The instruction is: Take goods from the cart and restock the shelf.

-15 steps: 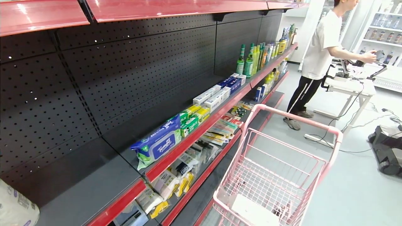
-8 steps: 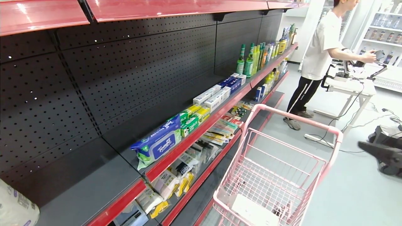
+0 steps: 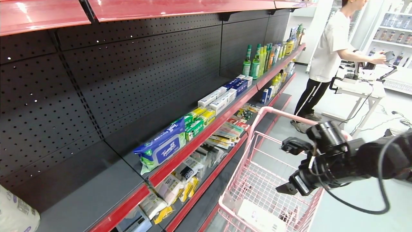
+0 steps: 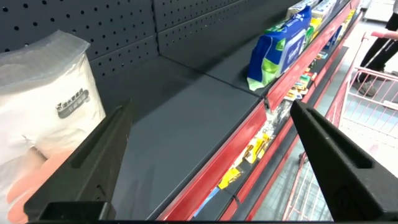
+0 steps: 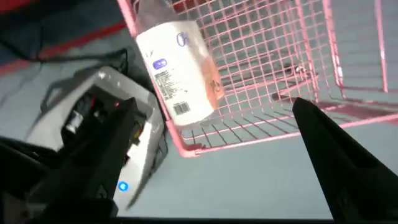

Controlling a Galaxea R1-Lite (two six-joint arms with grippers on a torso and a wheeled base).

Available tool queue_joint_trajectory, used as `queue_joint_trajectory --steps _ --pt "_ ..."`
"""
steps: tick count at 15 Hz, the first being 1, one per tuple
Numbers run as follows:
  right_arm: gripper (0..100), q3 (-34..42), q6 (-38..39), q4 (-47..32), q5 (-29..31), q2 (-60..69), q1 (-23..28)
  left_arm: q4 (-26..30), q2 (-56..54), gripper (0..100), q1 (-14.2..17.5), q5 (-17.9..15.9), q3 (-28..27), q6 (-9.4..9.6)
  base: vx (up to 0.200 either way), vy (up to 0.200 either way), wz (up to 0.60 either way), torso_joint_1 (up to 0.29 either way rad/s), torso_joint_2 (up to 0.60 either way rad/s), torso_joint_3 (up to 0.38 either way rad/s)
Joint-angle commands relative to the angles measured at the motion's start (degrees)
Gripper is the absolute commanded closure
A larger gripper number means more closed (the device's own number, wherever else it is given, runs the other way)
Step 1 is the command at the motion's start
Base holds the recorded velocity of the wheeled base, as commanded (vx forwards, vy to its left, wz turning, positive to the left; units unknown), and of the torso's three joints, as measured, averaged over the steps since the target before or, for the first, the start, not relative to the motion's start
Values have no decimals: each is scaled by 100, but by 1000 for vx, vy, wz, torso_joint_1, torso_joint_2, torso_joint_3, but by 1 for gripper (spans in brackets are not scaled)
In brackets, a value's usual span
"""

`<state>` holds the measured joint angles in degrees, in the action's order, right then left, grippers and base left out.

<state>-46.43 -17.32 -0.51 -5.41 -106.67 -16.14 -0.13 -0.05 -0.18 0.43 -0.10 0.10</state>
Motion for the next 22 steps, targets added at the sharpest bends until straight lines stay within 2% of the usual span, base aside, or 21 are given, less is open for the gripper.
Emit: queue_joint_trajectory --steps 1,4,11,22 --pt "0 -507 -579 -2 -65 -1471 -311 -4 5 0 1 1 1 -1 0 0 0 0 0 0" --pt "0 -709 -764 -2 -65 -1840 -530 -4 5 0 1 1 1 -1 0 0 0 -72 155 94" --pt "0 -648 -834 -2 -39 -1910 -996 -4 5 0 1 1 1 -1 0 0 0 -90 204 110" --pt "0 -823 -966 7 -30 -2130 -1102 -4 5 0 1 1 1 -1 0 0 0 -124 281 153"
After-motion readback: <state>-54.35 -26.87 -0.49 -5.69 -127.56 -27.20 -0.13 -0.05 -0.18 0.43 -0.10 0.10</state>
